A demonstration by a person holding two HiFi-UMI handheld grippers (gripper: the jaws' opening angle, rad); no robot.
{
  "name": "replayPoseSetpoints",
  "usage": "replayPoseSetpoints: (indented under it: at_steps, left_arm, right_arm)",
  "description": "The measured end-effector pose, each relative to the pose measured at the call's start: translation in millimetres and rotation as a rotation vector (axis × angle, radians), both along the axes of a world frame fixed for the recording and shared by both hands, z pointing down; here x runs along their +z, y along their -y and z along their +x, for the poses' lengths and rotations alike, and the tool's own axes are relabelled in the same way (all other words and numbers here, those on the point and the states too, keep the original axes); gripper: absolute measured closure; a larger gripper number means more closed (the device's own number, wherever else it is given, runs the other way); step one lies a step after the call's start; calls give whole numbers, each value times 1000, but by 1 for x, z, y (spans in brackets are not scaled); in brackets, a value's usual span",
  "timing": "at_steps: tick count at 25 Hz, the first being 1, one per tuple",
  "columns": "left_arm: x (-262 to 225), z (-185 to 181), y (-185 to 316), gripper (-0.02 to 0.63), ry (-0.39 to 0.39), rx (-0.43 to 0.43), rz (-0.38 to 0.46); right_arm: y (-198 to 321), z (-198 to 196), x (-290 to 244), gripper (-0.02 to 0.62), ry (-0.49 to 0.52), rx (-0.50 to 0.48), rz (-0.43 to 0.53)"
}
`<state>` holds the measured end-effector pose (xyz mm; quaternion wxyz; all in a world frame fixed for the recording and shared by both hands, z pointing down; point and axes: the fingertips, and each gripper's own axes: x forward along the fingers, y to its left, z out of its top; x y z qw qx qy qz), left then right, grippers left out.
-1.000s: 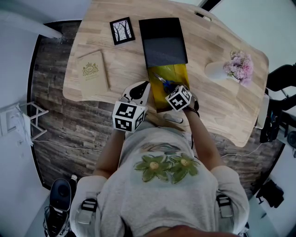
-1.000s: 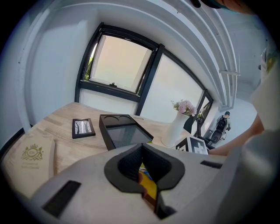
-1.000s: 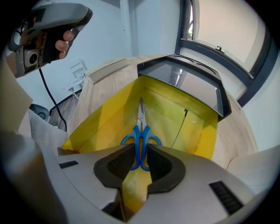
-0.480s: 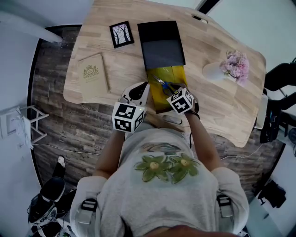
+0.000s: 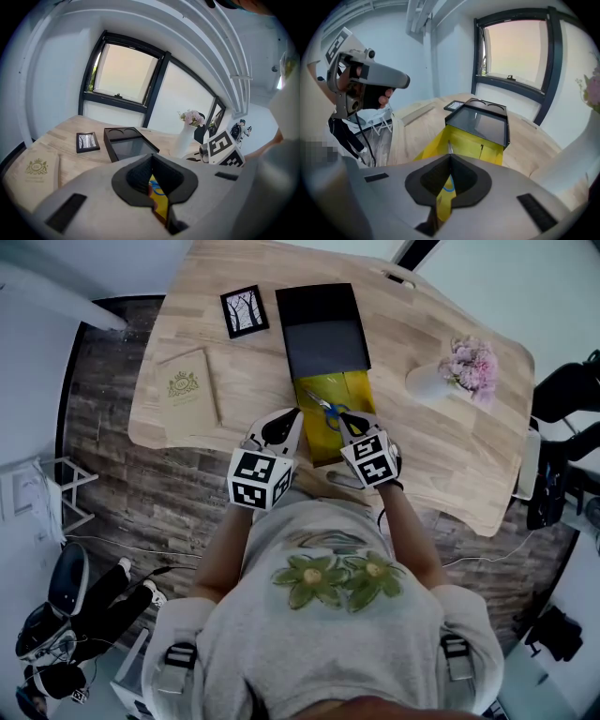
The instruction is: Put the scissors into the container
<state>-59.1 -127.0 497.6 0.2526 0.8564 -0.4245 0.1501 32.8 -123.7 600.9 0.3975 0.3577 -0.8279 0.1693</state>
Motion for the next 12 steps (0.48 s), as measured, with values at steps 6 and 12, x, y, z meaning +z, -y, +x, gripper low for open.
replayPoseSetpoints:
  at_steps: [6,12]
  left_arm:
    - [-4,2,-13,598,4,-2,10]
    - [-7,6,-27,598,8,-7,16]
  right_arm:
    - [-13,-3,-28,589,99,17,70]
    - [-25,0,-45,589,123,8,102]
